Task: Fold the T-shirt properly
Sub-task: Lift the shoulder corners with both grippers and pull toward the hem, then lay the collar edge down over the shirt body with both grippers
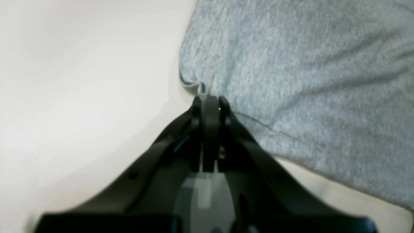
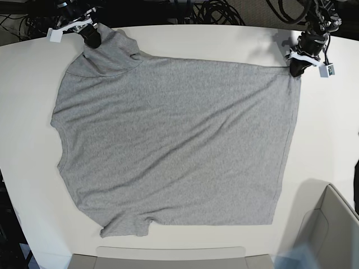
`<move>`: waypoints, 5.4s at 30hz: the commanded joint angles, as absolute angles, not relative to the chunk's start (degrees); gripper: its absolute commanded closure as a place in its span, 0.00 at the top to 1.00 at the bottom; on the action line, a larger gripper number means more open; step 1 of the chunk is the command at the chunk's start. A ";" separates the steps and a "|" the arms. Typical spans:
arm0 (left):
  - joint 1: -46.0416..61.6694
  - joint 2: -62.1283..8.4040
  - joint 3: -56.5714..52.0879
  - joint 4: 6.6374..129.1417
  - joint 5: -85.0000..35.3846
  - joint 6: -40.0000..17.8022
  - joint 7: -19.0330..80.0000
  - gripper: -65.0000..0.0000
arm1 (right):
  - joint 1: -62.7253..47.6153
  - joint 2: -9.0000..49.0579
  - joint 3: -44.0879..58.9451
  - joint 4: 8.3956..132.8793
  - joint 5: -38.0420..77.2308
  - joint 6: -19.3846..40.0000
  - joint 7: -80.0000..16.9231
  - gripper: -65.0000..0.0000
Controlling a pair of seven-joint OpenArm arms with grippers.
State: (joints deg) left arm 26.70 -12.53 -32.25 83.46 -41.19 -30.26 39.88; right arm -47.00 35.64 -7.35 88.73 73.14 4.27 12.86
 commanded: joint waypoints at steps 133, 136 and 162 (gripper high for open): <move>-15.69 -18.86 -17.36 81.27 -24.13 -7.96 52.79 0.30 | 7.60 21.41 21.76 84.35 38.46 9.36 -33.89 0.40; -11.91 -18.86 -17.36 87.34 -23.96 -7.96 55.25 0.30 | 4.00 20.00 29.32 87.43 41.71 9.36 -39.87 0.40; 0.31 -15.25 -24.13 96.84 -23.87 -13.32 55.87 0.30 | 0.84 21.93 45.23 63.87 42.07 22.46 -44.88 0.40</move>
State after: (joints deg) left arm 0.91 -14.52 -23.79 95.74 -23.97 -13.32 56.88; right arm -0.45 20.95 45.39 62.52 41.17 21.69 -45.78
